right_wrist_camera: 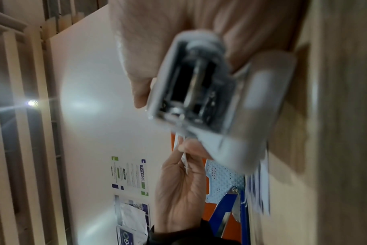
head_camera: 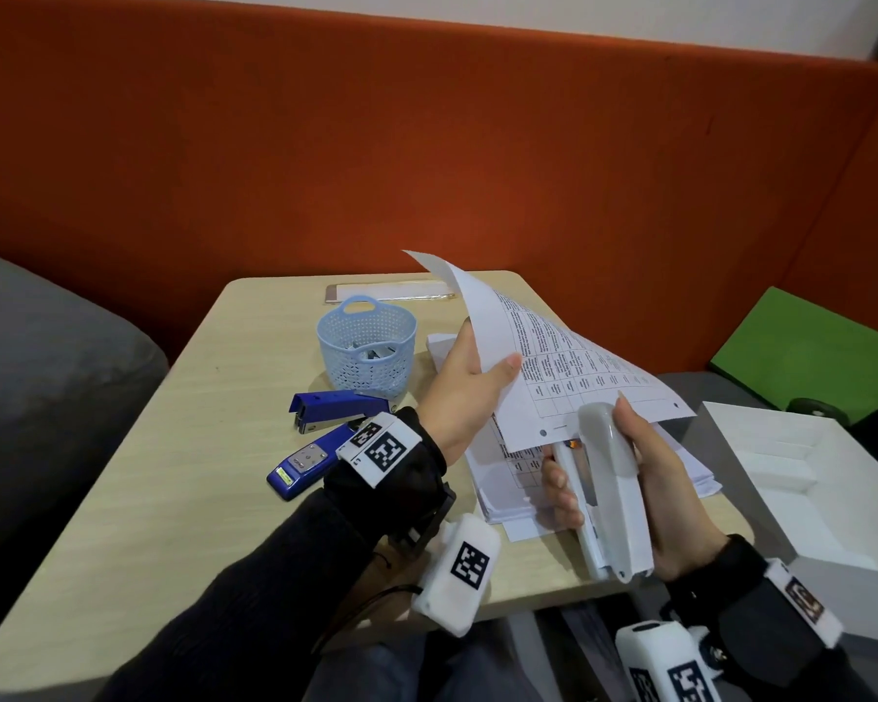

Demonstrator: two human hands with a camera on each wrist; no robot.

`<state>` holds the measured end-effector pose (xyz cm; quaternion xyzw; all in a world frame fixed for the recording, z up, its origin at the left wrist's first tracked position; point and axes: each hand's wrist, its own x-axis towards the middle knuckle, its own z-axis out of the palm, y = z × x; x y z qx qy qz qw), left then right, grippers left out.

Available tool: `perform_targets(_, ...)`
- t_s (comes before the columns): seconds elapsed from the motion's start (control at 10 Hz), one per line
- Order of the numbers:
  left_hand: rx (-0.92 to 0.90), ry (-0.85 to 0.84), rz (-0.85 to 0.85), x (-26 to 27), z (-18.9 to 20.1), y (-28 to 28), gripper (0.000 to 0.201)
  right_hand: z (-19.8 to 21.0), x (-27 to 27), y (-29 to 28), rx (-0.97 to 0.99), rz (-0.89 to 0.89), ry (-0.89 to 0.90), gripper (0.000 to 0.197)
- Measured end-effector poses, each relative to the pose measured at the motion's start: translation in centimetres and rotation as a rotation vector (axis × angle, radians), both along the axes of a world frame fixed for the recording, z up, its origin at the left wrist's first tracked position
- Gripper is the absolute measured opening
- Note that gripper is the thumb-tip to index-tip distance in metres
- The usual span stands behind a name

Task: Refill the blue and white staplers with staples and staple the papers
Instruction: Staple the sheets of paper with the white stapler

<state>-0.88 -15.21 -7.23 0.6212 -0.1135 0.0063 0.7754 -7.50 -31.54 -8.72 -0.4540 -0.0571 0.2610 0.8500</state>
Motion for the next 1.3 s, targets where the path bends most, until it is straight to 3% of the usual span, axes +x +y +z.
perform_targets(1.0,-0.007,0.04,-0.054,-0.8,0.6,0.5,0.052,0.1,0.4,0.0,-0.056,-0.035,0.057,0.06)
perform_targets(1.3,0.002,0.014,-0.052,-0.9,0.6,0.5,0.05,-0.5,0.6,-0.5,-0.019,0.052,0.007,0.058)
